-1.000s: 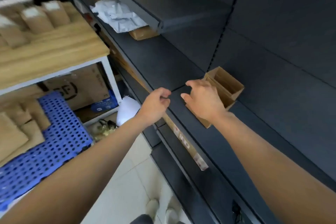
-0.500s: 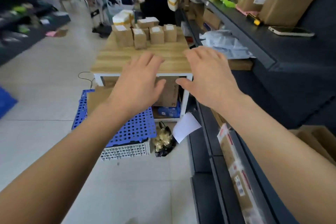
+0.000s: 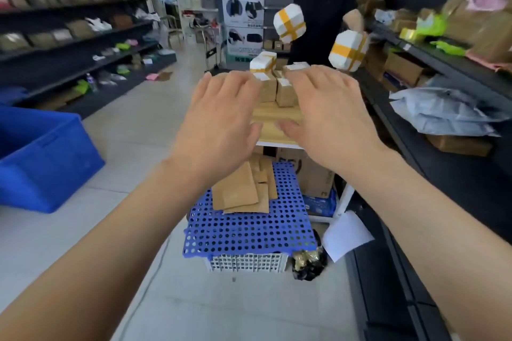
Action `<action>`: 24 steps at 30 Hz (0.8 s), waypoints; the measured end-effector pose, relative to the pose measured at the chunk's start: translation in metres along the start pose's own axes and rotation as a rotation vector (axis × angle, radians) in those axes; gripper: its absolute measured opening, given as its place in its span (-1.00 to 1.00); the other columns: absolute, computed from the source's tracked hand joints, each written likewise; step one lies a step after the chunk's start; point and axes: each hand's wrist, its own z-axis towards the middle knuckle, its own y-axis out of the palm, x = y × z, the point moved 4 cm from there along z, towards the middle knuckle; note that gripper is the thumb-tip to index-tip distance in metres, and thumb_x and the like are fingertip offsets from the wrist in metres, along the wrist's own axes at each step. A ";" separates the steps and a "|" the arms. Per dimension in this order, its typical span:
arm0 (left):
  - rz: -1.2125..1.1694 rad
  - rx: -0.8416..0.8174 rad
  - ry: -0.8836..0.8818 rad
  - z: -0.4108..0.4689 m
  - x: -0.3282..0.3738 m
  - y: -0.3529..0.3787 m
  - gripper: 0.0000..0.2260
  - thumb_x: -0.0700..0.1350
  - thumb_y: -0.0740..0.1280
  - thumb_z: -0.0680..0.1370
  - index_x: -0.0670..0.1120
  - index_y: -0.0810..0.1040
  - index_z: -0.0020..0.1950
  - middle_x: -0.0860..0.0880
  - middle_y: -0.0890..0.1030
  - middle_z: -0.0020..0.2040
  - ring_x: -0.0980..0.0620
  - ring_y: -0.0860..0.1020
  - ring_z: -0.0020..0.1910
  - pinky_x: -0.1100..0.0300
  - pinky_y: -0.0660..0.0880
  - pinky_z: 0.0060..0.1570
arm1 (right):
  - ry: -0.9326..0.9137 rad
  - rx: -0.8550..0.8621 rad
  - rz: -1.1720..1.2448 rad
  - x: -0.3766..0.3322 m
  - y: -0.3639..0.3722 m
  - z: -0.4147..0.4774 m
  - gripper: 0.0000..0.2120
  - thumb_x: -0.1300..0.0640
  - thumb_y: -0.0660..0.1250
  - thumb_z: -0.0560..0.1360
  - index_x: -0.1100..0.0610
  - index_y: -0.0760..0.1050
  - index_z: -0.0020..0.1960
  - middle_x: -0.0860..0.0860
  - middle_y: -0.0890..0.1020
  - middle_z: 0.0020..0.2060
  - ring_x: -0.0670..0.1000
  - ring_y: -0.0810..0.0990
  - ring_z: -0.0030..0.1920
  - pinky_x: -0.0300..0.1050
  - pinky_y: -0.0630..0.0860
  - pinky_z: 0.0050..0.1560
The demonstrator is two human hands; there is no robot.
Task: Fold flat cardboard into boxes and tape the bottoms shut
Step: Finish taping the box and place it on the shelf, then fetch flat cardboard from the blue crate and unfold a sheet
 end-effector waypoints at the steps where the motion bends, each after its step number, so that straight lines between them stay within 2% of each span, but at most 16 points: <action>1: 0.006 0.009 -0.008 -0.001 -0.010 0.001 -0.58 -0.13 0.40 0.43 -0.22 0.47 0.25 -0.21 0.52 0.16 -0.26 0.46 0.17 -0.20 0.29 0.30 | -0.008 -0.001 0.005 -0.007 0.005 0.006 -0.42 -0.09 0.32 0.50 0.15 0.29 0.41 0.07 0.41 0.36 0.11 0.26 0.43 0.00 0.11 0.38; 6: -0.002 -0.002 -0.078 -0.005 -0.048 0.028 -0.57 -0.07 0.30 0.42 -0.24 0.48 0.24 -0.21 0.53 0.14 -0.27 0.48 0.14 -0.15 0.29 0.30 | -0.046 -0.039 0.023 -0.025 0.042 0.038 -0.45 -0.07 0.33 0.49 0.16 0.32 0.38 0.09 0.43 0.33 0.13 0.30 0.38 0.02 0.15 0.35; 11: -0.035 -0.101 -0.178 0.000 -0.080 0.089 -0.59 -0.10 0.31 0.46 -0.24 0.47 0.26 -0.22 0.53 0.15 -0.28 0.49 0.11 -0.15 0.34 0.23 | -0.063 -0.130 0.083 -0.016 0.107 0.073 -0.45 -0.07 0.30 0.52 0.16 0.31 0.40 0.08 0.42 0.35 0.11 0.28 0.40 0.00 0.14 0.36; 16: -0.060 -0.239 -0.334 0.005 -0.111 0.166 -0.60 -0.11 0.31 0.53 -0.20 0.42 0.34 -0.17 0.46 0.26 -0.20 0.43 0.20 0.01 0.27 0.28 | -0.067 -0.306 0.138 0.004 0.197 0.109 -0.50 -0.07 0.25 0.56 0.16 0.29 0.40 0.09 0.45 0.30 0.12 0.35 0.33 0.00 0.22 0.32; 19: -0.133 -0.303 -0.447 0.002 -0.128 0.218 -0.61 -0.10 0.29 0.55 -0.18 0.41 0.36 -0.15 0.45 0.28 -0.18 0.43 0.23 0.02 0.26 0.30 | -0.059 -0.392 0.163 0.013 0.257 0.125 -0.48 -0.08 0.24 0.56 0.17 0.28 0.41 0.12 0.45 0.31 0.14 0.37 0.33 0.03 0.26 0.32; 24: -0.279 -0.508 -0.643 -0.023 -0.153 0.317 -0.57 -0.08 0.30 0.56 -0.14 0.36 0.40 -0.11 0.40 0.33 -0.12 0.44 0.25 -0.01 0.34 0.29 | -0.014 -0.585 0.200 0.024 0.363 0.127 -0.41 -0.12 0.23 0.56 0.19 0.22 0.46 0.14 0.40 0.37 0.16 0.35 0.37 0.08 0.29 0.33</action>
